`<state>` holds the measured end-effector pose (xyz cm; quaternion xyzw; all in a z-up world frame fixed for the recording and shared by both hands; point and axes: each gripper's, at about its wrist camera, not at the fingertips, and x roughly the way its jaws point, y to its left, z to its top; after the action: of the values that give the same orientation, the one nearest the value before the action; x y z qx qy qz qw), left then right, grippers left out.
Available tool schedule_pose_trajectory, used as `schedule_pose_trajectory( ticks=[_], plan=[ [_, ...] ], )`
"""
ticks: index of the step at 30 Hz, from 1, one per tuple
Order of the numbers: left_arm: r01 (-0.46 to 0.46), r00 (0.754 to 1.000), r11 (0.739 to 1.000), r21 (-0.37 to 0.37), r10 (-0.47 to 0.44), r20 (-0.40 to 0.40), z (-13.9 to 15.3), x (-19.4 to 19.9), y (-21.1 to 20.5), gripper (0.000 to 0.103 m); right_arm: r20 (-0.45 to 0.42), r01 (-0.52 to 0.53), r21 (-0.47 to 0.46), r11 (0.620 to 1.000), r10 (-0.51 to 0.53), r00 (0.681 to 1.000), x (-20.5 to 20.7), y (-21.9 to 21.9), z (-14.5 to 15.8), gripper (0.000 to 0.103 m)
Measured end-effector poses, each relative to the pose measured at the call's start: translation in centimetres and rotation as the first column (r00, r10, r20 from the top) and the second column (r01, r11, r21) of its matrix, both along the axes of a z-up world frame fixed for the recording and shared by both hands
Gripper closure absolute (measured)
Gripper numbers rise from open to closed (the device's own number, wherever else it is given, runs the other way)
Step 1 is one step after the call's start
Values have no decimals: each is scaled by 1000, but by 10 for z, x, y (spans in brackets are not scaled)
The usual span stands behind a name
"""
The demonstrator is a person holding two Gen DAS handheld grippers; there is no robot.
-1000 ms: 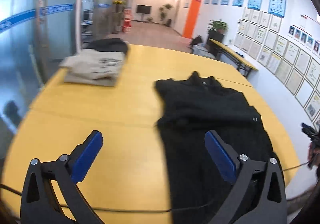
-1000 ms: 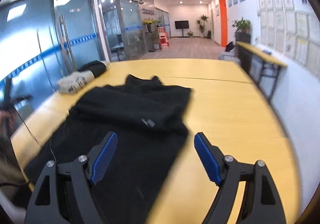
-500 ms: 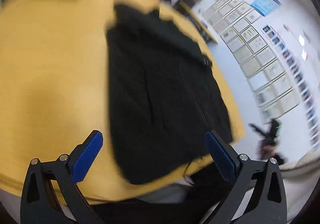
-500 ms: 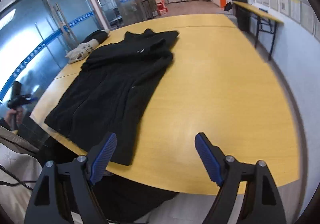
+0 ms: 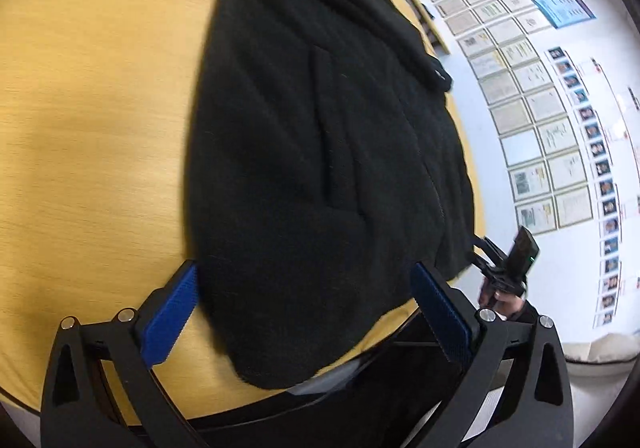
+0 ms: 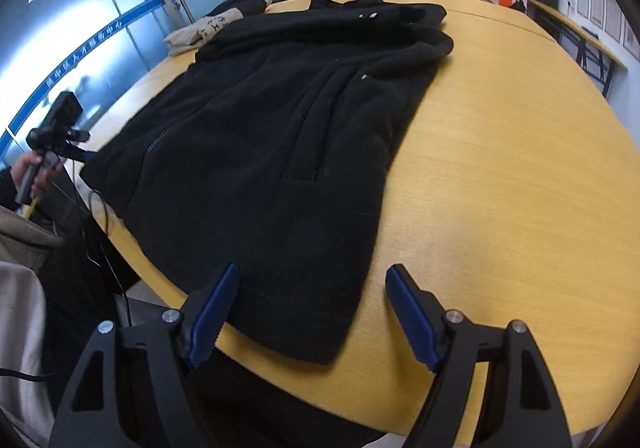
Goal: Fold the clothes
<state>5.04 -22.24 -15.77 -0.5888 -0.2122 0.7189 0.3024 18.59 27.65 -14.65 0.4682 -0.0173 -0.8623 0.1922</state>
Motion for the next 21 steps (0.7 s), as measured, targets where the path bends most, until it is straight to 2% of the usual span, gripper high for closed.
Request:
schedule_pose_trajectory(
  ticks=[6, 7, 8, 9, 11, 13, 14, 15, 17, 21],
  plan=[
    [-3, 999, 1000, 29, 4, -45, 5, -2, 1, 1, -31, 21, 59, 998, -20, 999, -1, -8, -5, 27],
    [-2, 999, 1000, 22, 3, -47, 8, -1, 1, 1, -33, 15, 59, 998, -13, 999, -1, -10, -5, 38],
    [-2, 999, 1000, 15, 2, -49, 10, 0, 1, 2, -33, -1, 57, 998, 3, 999, 0, -13, -4, 54],
    [2, 999, 1000, 4, -2, -51, 11, -1, 3, 4, -31, -8, 57, 998, 10, 999, 0, -16, -2, 58],
    [-1, 999, 1000, -7, 0, -37, 8, -5, 2, 22, -23, -2, 49, 999, 3, 1000, -1, -18, -2, 68],
    [-16, 1000, 1000, -6, 16, -5, 2, -9, -4, 62, -5, 20, 17, 1000, -20, 1000, -6, -15, -1, 76],
    [-30, 999, 1000, 2, 30, 14, -1, -11, -7, 69, 18, 37, -17, 999, -37, 999, -11, -14, -2, 82],
    [-47, 998, 999, 18, 46, 41, -6, -11, -18, 79, 35, 44, -46, 998, -42, 998, -14, -13, -2, 84],
    [-53, 997, 998, 28, 51, 64, -9, -9, -27, 85, 56, 43, -90, 995, -38, 998, -13, -10, -2, 86],
    [-59, 994, 998, 34, 55, 97, -9, 2, -44, 92, 9, -18, -105, 994, 19, 1000, 4, -20, 13, 89]
  ],
)
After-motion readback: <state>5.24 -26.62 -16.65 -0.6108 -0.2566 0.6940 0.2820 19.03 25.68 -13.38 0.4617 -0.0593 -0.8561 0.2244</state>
